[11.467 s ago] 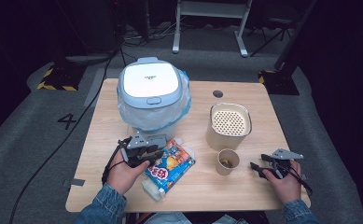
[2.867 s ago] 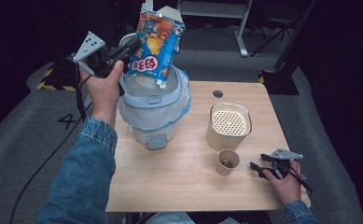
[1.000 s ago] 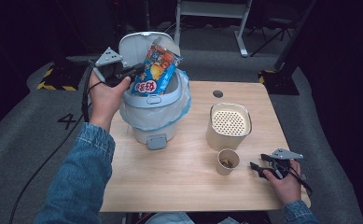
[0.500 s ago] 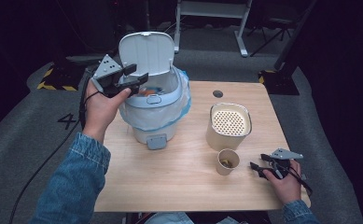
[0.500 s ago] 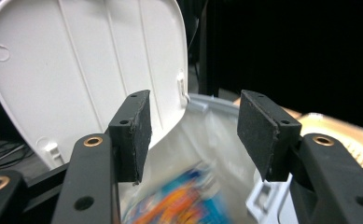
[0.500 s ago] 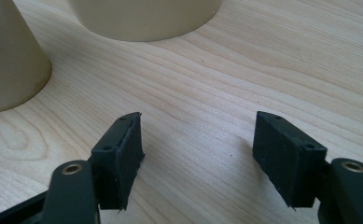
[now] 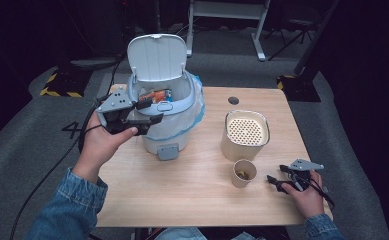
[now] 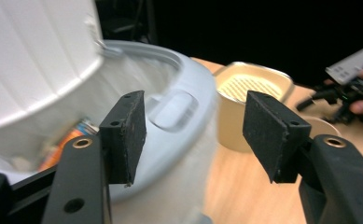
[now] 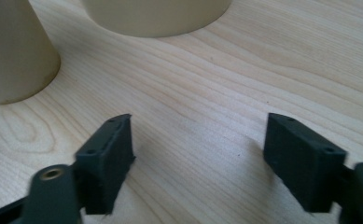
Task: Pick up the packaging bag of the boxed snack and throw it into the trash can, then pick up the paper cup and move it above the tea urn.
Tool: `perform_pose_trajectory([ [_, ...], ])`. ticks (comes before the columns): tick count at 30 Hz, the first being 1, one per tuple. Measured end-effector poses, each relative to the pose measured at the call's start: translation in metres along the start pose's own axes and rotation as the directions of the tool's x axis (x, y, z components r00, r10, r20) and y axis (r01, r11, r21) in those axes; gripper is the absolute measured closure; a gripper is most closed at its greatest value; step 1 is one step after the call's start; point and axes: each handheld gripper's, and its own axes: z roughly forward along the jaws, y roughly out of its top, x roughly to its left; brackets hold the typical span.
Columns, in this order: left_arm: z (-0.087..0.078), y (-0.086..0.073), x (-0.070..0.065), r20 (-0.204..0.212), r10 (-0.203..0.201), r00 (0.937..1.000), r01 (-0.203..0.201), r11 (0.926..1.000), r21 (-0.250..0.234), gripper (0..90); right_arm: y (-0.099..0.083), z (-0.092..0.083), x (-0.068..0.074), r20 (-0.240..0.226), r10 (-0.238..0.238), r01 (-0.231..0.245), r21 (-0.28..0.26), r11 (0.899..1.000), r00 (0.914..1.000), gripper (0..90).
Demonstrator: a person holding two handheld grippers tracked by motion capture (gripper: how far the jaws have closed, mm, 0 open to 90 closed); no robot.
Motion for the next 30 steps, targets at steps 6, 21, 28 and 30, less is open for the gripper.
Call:
perform_pose_trajectory([
  [6,-0.002,-0.024,-0.019,0.052,-0.013,0.9986,0.011,0.9992,0.040,37.4,-0.002,-0.004,0.002,-0.049,-0.018,0.018,0.004,1.000,0.9986,19.8],
  [21,0.013,-0.100,-0.036,0.110,-0.094,0.9895,0.078,0.9868,0.142,36.1,0.005,-0.029,0.018,-0.156,-0.044,0.036,-0.051,0.998,0.9867,17.4],
  [28,0.027,-0.128,-0.035,0.084,-0.138,0.9869,0.119,0.9731,0.197,36.1,0.012,-0.035,0.033,-0.208,-0.078,0.067,-0.058,0.996,0.9751,17.6],
  [30,0.032,-0.136,-0.035,0.080,-0.150,0.9854,0.130,0.9677,0.216,36.0,0.014,-0.036,0.036,-0.221,-0.094,0.083,-0.060,0.995,0.9707,18.0],
])
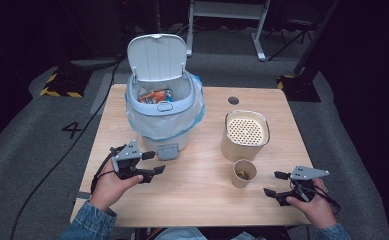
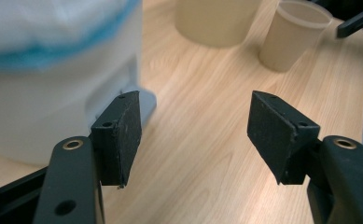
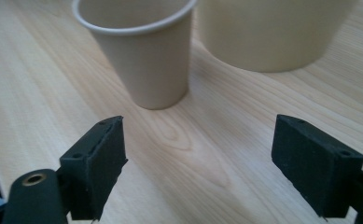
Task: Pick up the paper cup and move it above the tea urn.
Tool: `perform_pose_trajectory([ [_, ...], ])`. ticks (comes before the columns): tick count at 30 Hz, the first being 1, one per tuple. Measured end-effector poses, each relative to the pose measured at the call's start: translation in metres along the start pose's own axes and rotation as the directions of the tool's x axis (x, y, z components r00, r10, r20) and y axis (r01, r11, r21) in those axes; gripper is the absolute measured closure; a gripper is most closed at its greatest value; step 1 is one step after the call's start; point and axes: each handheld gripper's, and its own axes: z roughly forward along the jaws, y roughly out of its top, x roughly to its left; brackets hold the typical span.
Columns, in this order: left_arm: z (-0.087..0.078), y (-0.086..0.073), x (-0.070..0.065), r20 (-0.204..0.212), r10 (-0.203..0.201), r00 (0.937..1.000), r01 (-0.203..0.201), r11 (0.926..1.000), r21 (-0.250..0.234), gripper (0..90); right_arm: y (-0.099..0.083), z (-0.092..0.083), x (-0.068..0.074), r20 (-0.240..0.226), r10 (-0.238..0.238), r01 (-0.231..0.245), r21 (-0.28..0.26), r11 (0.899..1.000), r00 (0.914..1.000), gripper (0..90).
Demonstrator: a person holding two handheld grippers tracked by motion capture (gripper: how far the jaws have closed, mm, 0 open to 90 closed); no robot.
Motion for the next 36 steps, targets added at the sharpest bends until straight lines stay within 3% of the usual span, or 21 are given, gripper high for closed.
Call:
perform_pose_trajectory([
  [6,0.019,-0.021,0.007,-0.035,-0.021,0.9992,0.023,0.9984,0.051,36.7,0.009,0.008,0.010,-0.036,-0.030,0.030,-0.003,1.000,0.9989,17.6],
  [12,0.030,-0.037,0.010,-0.013,-0.062,0.9980,0.063,0.9917,0.112,36.4,0.019,0.024,0.017,-0.045,-0.044,0.043,-0.017,0.999,0.9980,18.2],
  [18,0.037,-0.047,0.009,-0.081,0.022,0.9965,-0.002,0.9699,0.244,33.2,0.028,0.046,0.022,-0.077,-0.072,0.070,-0.025,0.997,0.9945,19.0],
  [20,0.039,-0.051,0.010,-0.079,0.009,0.9969,0.010,0.9694,0.245,32.9,0.030,0.050,0.022,-0.076,-0.071,0.069,-0.035,0.997,0.9945,20.1],
  [22,0.040,-0.053,0.010,-0.082,-0.005,0.9966,0.023,0.9753,0.220,31.0,0.031,0.055,0.022,-0.086,-0.070,0.066,-0.050,0.997,0.9938,20.7],
  [25,0.041,-0.055,0.011,-0.096,-0.003,0.9954,0.022,0.9791,0.202,29.5,0.031,0.060,0.021,-0.084,-0.070,0.065,-0.066,0.996,0.9940,20.8],
  [26,0.042,-0.056,0.010,-0.103,0.017,0.9945,0.004,0.9807,0.196,27.6,0.031,0.062,0.021,-0.090,-0.069,0.064,-0.066,0.996,0.9935,20.8],
  [30,0.045,-0.056,0.007,-0.118,0.049,0.9918,-0.024,0.9770,0.212,24.3,0.030,0.069,0.021,-0.104,-0.074,0.066,-0.081,0.995,0.9919,25.2],
  [36,0.045,-0.055,0.007,-0.122,0.055,0.9910,-0.028,0.9763,0.214,23.0,0.030,0.069,0.021,-0.098,-0.084,0.076,-0.078,0.994,0.9917,28.7],
])
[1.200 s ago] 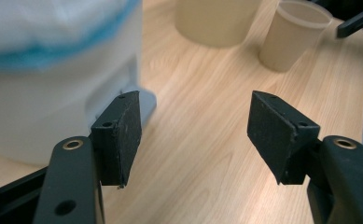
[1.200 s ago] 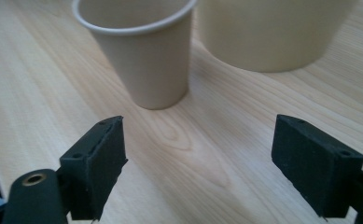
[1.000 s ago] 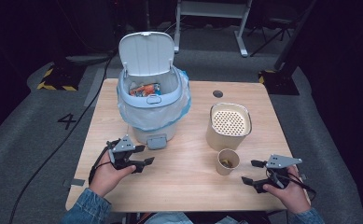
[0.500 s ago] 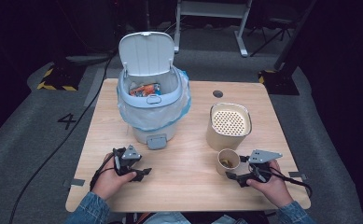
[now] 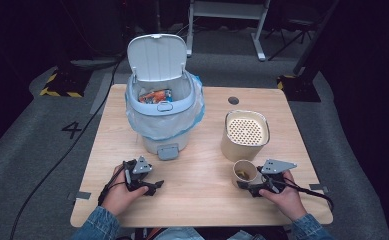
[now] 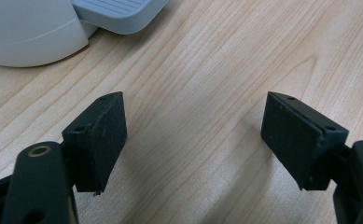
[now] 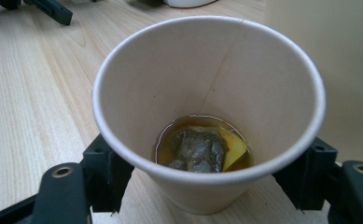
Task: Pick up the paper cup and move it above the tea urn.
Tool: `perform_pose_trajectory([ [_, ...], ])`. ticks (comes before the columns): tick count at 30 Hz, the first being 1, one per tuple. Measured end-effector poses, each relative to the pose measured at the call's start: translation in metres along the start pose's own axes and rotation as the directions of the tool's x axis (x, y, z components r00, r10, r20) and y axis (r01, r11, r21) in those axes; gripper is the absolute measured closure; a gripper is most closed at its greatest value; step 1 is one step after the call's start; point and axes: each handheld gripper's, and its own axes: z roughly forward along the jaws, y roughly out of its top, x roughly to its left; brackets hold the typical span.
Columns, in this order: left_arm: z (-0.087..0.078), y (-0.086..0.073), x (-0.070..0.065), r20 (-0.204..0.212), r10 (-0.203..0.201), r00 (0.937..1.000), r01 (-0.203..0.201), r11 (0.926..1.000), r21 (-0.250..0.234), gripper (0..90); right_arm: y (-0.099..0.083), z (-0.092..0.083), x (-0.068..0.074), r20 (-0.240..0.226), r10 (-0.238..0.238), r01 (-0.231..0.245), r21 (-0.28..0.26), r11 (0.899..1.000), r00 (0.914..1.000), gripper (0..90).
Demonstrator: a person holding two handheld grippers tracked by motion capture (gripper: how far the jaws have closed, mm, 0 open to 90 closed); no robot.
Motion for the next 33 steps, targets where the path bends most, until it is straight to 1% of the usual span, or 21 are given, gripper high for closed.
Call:
perform_pose_trajectory([
  [2,0.000,0.000,0.000,-0.002,0.002,1.0000,-0.002,1.0000,0.001,23.0,0.001,-0.002,0.000,-0.006,0.003,-0.003,0.003,1.000,1.0000,28.8],
  [5,0.000,0.000,0.000,-0.002,0.002,1.0000,-0.002,1.0000,0.001,23.0,0.004,-0.008,0.000,-0.007,0.012,-0.012,-0.008,1.000,0.9999,29.0],
  [9,0.000,0.000,0.000,-0.002,0.002,1.0000,-0.002,1.0000,0.001,22.9,0.011,-0.023,-0.003,-0.007,0.020,-0.020,-0.031,0.999,0.9998,29.2],
  [14,0.000,0.000,0.000,-0.002,0.002,1.0000,-0.002,1.0000,0.001,22.9,0.017,-0.042,-0.008,0.011,0.029,-0.028,-0.036,0.999,0.9995,29.3],
  [16,0.000,0.000,0.000,0.002,-0.002,1.0000,0.002,1.0000,0.001,22.9,0.020,-0.048,-0.009,0.021,0.023,-0.022,-0.027,0.999,0.9995,29.3],
  [19,0.000,0.000,0.000,0.002,-0.003,1.0000,0.003,1.0000,0.001,22.9,0.028,-0.058,-0.009,0.039,0.003,-0.002,-0.021,1.000,0.9992,29.3],
  [24,0.000,0.000,0.000,0.005,-0.003,1.0000,0.003,1.0000,0.000,22.6,0.042,-0.072,-0.011,0.051,0.003,-0.002,-0.025,1.000,0.9987,29.3],
  [26,0.001,0.001,0.001,0.008,-0.005,1.0000,0.005,1.0000,0.001,22.1,0.047,-0.077,-0.012,0.054,0.000,0.001,-0.019,1.000,0.9986,29.3],
  [33,0.001,0.001,0.001,0.008,-0.004,1.0000,0.004,1.0000,0.000,22.0,0.071,-0.097,-0.019,0.065,-0.003,0.005,-0.043,0.999,0.9979,29.3],
])
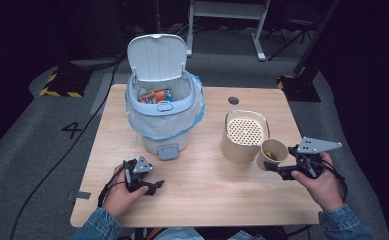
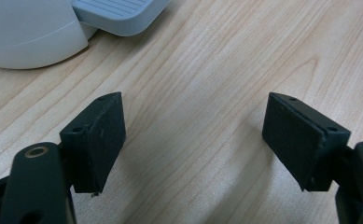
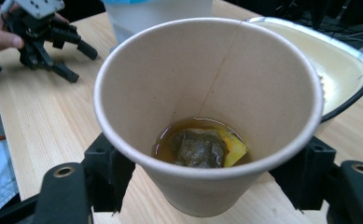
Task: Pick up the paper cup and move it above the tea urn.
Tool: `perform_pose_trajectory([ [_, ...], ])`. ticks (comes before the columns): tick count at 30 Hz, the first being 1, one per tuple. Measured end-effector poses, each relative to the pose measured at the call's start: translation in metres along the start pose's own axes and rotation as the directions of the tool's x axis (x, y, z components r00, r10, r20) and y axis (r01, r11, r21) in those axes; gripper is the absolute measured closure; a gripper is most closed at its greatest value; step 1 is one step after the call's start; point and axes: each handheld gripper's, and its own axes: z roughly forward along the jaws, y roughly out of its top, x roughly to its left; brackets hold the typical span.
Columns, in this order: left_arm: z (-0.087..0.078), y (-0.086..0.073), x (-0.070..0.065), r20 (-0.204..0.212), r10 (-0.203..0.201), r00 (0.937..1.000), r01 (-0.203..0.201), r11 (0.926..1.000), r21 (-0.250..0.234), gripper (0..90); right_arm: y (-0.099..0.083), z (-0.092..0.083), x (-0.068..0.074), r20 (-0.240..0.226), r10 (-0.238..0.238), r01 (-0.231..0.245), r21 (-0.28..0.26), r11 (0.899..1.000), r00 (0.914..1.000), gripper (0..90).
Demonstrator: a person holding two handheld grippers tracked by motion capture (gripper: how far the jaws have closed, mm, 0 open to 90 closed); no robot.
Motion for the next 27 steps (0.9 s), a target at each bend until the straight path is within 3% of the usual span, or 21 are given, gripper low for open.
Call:
perform_pose_trajectory([
  [14,0.000,0.000,0.000,0.001,0.001,1.0000,-0.001,1.0000,0.000,22.1,0.046,-0.009,-0.015,0.029,-0.005,0.006,-0.034,0.999,0.9996,29.3],
  [20,0.000,0.000,0.000,0.001,0.001,1.0000,-0.001,1.0000,0.000,22.0,0.059,-0.005,-0.028,0.053,0.028,-0.024,-0.066,0.998,0.9982,29.3],
  [27,0.000,0.000,0.001,0.001,0.005,1.0000,-0.005,1.0000,0.002,22.0,0.073,0.009,-0.043,0.072,0.024,-0.018,-0.085,0.996,0.9971,29.3],
])
